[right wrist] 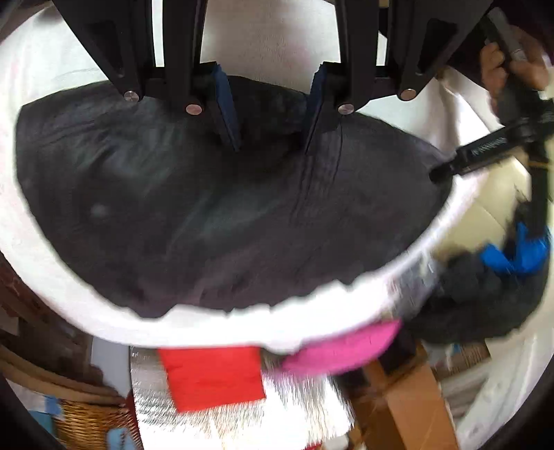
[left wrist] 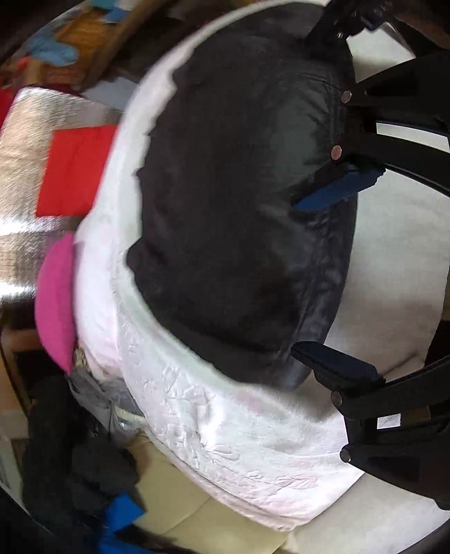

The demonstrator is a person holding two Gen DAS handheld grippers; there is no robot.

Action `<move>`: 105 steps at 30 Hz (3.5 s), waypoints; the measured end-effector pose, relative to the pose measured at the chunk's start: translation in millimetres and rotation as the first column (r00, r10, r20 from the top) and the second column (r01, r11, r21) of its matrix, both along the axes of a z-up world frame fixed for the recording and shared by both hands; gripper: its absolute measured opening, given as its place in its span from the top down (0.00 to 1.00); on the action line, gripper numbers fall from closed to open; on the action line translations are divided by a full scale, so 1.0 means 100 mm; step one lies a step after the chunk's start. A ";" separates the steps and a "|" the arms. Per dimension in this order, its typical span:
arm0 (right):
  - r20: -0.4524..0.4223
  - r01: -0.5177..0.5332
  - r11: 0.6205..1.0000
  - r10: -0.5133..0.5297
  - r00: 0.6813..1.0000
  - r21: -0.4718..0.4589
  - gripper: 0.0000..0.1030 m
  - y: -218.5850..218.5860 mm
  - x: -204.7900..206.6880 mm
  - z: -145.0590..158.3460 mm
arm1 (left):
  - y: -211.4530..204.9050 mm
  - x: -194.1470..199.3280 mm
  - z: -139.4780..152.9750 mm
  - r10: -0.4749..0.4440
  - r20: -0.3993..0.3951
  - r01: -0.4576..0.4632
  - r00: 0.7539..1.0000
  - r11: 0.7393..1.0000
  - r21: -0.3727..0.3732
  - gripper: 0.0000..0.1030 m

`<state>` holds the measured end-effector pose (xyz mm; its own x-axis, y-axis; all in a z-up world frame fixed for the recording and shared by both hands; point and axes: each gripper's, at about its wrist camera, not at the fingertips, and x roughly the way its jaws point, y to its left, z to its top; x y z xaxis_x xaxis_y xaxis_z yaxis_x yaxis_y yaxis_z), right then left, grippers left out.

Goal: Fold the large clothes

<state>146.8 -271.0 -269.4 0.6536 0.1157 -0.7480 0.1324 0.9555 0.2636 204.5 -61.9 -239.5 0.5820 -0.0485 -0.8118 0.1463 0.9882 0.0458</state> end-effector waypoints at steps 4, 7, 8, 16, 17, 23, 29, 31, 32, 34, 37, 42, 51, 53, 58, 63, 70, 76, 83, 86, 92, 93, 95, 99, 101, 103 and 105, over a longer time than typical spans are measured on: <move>-0.040 0.021 1.000 -0.020 0.999 0.022 0.61 0.00 0.00 -0.06 | -0.13 -0.06 -0.15 -0.007 0.017 0.005 1.000 0.996 0.093 0.24; -0.004 0.027 0.998 -0.026 1.000 0.056 0.61 -0.08 -0.10 0.12 | -0.18 -0.12 0.00 -0.010 0.035 0.007 0.999 0.996 0.092 0.24; 0.029 0.028 0.998 -0.029 0.999 0.052 0.61 -0.09 -0.17 0.23 | -0.17 -0.17 0.09 -0.009 0.054 0.005 0.998 0.997 0.077 0.24; 0.198 0.106 0.994 -0.097 0.975 -0.039 0.37 -0.12 -0.77 1.03 | -0.24 -0.73 0.90 -0.022 0.255 0.015 0.967 1.000 0.027 0.23; 0.209 0.115 0.992 -0.103 0.972 -0.045 0.37 -0.13 -0.86 1.10 | -0.24 -0.82 1.02 -0.022 0.282 0.016 0.959 1.000 0.025 0.20; 0.227 0.188 0.980 -0.169 0.959 -0.064 0.37 -0.09 -1.25 1.44 | -0.23 -1.20 1.58 -0.026 0.396 0.017 0.918 1.000 0.025 0.15; 0.275 0.222 0.969 -0.186 0.943 -0.106 0.36 0.07 -1.57 1.76 | -0.13 -1.62 2.00 -0.025 0.482 0.023 0.876 1.000 0.008 0.07; 0.294 0.233 0.965 -0.190 0.937 -0.122 0.36 0.13 -1.67 1.87 | -0.08 -1.74 2.12 -0.012 0.506 0.018 0.863 1.000 -0.006 0.07; 0.300 0.239 0.963 -0.192 0.935 -0.128 0.36 0.15 -1.71 1.91 | -0.05 -1.80 2.18 -0.005 0.514 0.013 0.858 1.000 -0.012 0.06; 0.316 0.244 0.961 -0.193 0.929 -0.130 0.36 0.21 -1.80 2.00 | 0.01 -1.85 2.24 0.004 0.524 0.010 0.852 1.000 -0.023 0.06; 0.312 0.240 0.962 -0.191 0.931 -0.127 0.36 0.29 -1.88 2.09 | 0.10 -1.97 2.35 0.013 0.530 0.010 0.848 0.999 -0.041 0.06; 0.332 0.249 0.957 -0.190 0.924 -0.146 0.35 0.48 -2.05 2.19 | 0.17 -2.14 2.45 0.035 0.551 -0.009 0.834 0.999 -0.049 0.01; 0.349 0.263 0.953 -0.197 0.916 -0.152 0.35 0.57 -2.07 2.22 | 0.27 -2.26 2.54 0.062 0.582 -0.033 0.811 0.998 -0.061 0.01; 0.354 0.275 0.950 -0.209 0.912 -0.148 0.35 0.56 -2.08 2.24 | 0.29 -2.28 2.55 0.072 0.584 -0.040 0.808 0.997 -0.066 0.01; 0.360 0.290 0.945 -0.220 0.907 -0.152 0.35 0.56 -2.09 2.28 | 0.30 -2.32 2.57 0.067 0.595 -0.031 0.801 0.997 -0.070 0.01; 0.351 0.285 0.947 -0.219 0.910 -0.149 0.35 0.54 -2.06 2.28 | 0.28 -2.33 2.56 0.054 0.593 -0.020 0.804 0.998 -0.065 0.01; 0.349 0.293 0.946 -0.230 0.908 -0.138 0.35 0.51 -2.06 2.28 | 0.28 -2.31 2.56 0.056 0.588 -0.022 0.807 0.998 -0.065 0.01; 0.345 0.292 0.947 -0.233 0.909 -0.130 0.35 0.48 -2.04 2.27 | 0.25 -2.32 2.56 0.051 0.590 -0.021 0.806 0.998 -0.058 0.01; 0.343 0.292 0.949 -0.235 0.909 -0.123 0.35 0.47 -2.05 2.26 | 0.24 -2.33 2.55 0.049 0.590 -0.020 0.806 0.998 -0.056 0.01; 0.340 0.291 0.949 -0.236 0.910 -0.121 0.35 0.46 -2.04 2.25 | 0.25 -2.32 2.55 0.047 0.586 -0.018 0.809 0.998 -0.054 0.01; 0.341 0.290 0.949 -0.235 0.910 -0.121 0.35 0.46 -2.03 2.25 | 0.26 -2.33 2.56 0.050 0.588 -0.020 0.808 0.998 -0.056 0.01; 0.340 0.290 0.949 -0.235 0.911 -0.121 0.35 0.46 -2.03 2.24 | 0.26 -2.33 2.56 0.049 0.587 -0.020 0.808 0.998 -0.057 0.01; 0.338 0.290 0.949 -0.235 0.911 -0.122 0.35 0.48 -2.03 2.24 | 0.26 -2.33 2.56 0.050 0.587 -0.021 0.808 0.998 -0.057 0.01; 0.337 0.289 0.949 -0.235 0.912 -0.122 0.35 0.49 -2.02 2.24 | 0.27 -2.33 2.56 0.051 0.588 -0.021 0.807 0.998 -0.058 0.01; 0.337 0.290 0.949 -0.235 0.912 -0.121 0.35 0.50 -2.02 2.24 | 0.27 -2.33 2.56 0.053 0.587 -0.024 0.808 0.998 -0.058 0.01; 0.337 0.289 0.949 -0.235 0.912 -0.122 0.35 0.50 -2.02 2.23 | 0.27 -2.33 2.56 0.055 0.585 -0.025 0.809 0.998 -0.060 0.01; 0.338 0.289 0.950 -0.234 0.911 -0.121 0.35 0.50 -2.02 2.23 | 0.27 -2.33 2.55 0.057 0.585 -0.027 0.809 0.998 -0.060 0.01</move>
<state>-54.9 -220.9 -46.0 0.8482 -0.1987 -0.4910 0.3195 0.9312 0.1752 -28.3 -34.8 15.9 0.9486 -0.0416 -0.3137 0.0646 0.9959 0.0630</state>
